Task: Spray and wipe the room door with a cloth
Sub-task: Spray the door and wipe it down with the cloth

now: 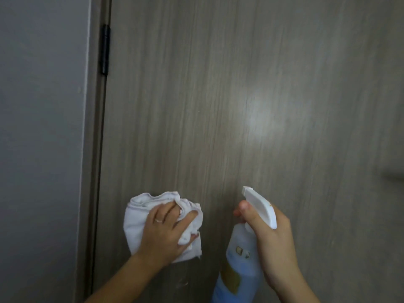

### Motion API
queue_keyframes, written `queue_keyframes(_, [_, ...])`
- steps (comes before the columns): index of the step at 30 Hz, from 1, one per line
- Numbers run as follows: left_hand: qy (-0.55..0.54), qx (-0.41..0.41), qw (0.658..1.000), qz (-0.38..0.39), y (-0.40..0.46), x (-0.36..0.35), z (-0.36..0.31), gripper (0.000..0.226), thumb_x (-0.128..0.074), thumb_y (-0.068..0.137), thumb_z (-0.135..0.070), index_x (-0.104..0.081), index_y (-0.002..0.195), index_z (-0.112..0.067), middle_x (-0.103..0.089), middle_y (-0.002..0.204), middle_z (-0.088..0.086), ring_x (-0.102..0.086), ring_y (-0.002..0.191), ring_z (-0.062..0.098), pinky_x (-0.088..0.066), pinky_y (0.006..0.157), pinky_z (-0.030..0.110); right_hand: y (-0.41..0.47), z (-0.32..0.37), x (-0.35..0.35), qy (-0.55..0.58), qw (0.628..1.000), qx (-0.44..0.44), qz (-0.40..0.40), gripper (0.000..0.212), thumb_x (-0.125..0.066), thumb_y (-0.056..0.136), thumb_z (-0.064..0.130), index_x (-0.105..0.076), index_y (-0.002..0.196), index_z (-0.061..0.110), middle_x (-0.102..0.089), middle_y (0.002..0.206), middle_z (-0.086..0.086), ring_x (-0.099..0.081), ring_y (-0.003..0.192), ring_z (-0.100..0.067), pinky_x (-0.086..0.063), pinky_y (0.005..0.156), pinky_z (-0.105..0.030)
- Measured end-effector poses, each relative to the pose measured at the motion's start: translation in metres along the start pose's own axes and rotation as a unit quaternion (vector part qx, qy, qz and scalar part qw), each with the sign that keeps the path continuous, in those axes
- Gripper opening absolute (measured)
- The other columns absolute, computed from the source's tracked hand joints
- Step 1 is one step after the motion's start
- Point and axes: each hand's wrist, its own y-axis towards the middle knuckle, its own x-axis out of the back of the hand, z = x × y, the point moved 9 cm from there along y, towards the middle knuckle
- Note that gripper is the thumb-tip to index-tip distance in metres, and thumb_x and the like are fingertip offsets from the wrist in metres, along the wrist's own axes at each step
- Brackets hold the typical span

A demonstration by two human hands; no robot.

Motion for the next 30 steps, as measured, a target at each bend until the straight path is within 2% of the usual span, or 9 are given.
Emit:
queue_keyframes(4, [-0.031,-0.017,0.999,-0.040,0.026,0.021,0.005,0.044,-0.045,0.097,-0.052,-0.066,0.122,-0.022,-0.051,0.118,0.007,-0.049,0.107,0.028,-0.037,0.094,0.045,-0.007,-0.002,0.013,-0.007,1.000,-0.003,-0.009,0.056,-0.068,0.051,0.061,-0.073,0.083,0.014,-0.074,0.081,-0.012,-0.069,0.079,-0.030,-0.054,0.072,-0.043])
queue_keyframes(8, [-0.024,0.156,0.982,-0.102,0.143,0.052,0.068,0.043,-0.058,0.087,-0.049,-0.066,0.119,-0.022,-0.054,0.119,0.010,-0.047,0.108,0.030,-0.032,0.091,0.043,-0.011,-0.005,0.030,-0.008,1.000,-0.002,-0.018,0.058,-0.071,0.049,0.061,-0.074,0.084,0.015,-0.073,0.081,-0.012,-0.067,0.074,-0.018,-0.052,0.070,-0.037])
queue_keyframes(10, [-0.019,0.171,0.981,-0.086,0.194,0.054,0.079,0.044,-0.061,0.086,-0.053,-0.067,0.120,-0.026,-0.059,0.121,0.012,-0.051,0.112,0.035,-0.034,0.091,0.044,-0.015,-0.004,0.041,-0.018,1.000,0.001,-0.021,0.054,-0.074,0.046,0.064,-0.074,0.082,0.025,-0.071,0.082,-0.015,-0.065,0.072,-0.014,-0.052,0.067,-0.030])
queue_keyframes(11, [-0.018,0.158,0.983,-0.086,0.204,0.051,0.072,0.042,-0.063,0.086,-0.052,-0.067,0.119,-0.026,-0.060,0.121,0.012,-0.053,0.112,0.036,-0.035,0.090,0.045,-0.016,-0.002,0.049,-0.024,0.999,0.002,-0.024,0.049,-0.073,0.047,0.062,-0.073,0.082,0.028,-0.071,0.082,-0.016,-0.064,0.070,-0.012,-0.051,0.065,-0.026])
queue_keyframes(13, [-0.023,0.109,0.988,-0.104,0.193,0.042,0.035,0.038,-0.066,0.085,-0.049,-0.070,0.115,-0.025,-0.062,0.116,0.011,-0.054,0.107,0.035,-0.038,0.088,0.045,-0.017,0.001,0.066,-0.037,0.999,0.006,-0.036,0.047,-0.071,0.051,0.057,-0.072,0.082,0.021,-0.069,0.081,-0.017,-0.061,0.067,-0.010,-0.049,0.062,-0.023])
queue_keyframes(15, [-0.034,0.017,0.992,-0.120,0.152,0.032,-0.023,0.032,-0.072,0.082,-0.043,-0.074,0.109,-0.024,-0.066,0.110,0.012,-0.054,0.104,0.033,-0.041,0.087,0.044,-0.019,0.000,0.083,-0.042,0.998,0.005,-0.054,0.048,-0.071,0.052,0.054,-0.070,0.080,0.016,-0.068,0.073,-0.013,-0.059,0.065,-0.009,-0.049,0.060,-0.023])
queue_keyframes(18, [-0.053,-0.099,0.989,-0.095,0.100,0.015,-0.081,0.030,-0.075,0.079,-0.036,-0.078,0.106,-0.023,-0.071,0.106,0.012,-0.055,0.105,0.030,-0.042,0.088,0.044,-0.024,-0.004,0.109,-0.052,0.995,0.004,-0.080,0.049,-0.071,0.054,0.054,-0.068,0.077,0.011,-0.063,0.066,-0.004,-0.057,0.063,-0.010,-0.047,0.059,-0.027])
queue_keyframes(25, [-0.051,-0.117,0.988,-0.091,0.106,0.017,-0.085,0.026,-0.070,0.083,-0.034,-0.077,0.105,-0.022,-0.069,0.104,0.013,-0.059,0.103,0.034,-0.044,0.084,0.045,-0.042,-0.021,0.155,-0.082,0.991,-0.017,-0.101,0.047,-0.072,0.058,0.054,-0.066,0.075,0.011,-0.064,0.074,-0.018,-0.059,0.066,-0.016,-0.049,0.061,-0.037])
queue_keyframes(30, [-0.057,-0.079,0.990,-0.099,0.107,0.017,-0.084,0.028,-0.070,0.086,-0.040,-0.077,0.107,-0.022,-0.067,0.105,0.013,-0.060,0.103,0.036,-0.044,0.086,0.047,-0.061,-0.031,0.190,-0.111,0.986,-0.027,-0.120,0.042,-0.070,0.059,0.053,-0.068,0.077,0.016,-0.066,0.075,-0.014,-0.063,0.066,-0.017,-0.050,0.060,-0.031])
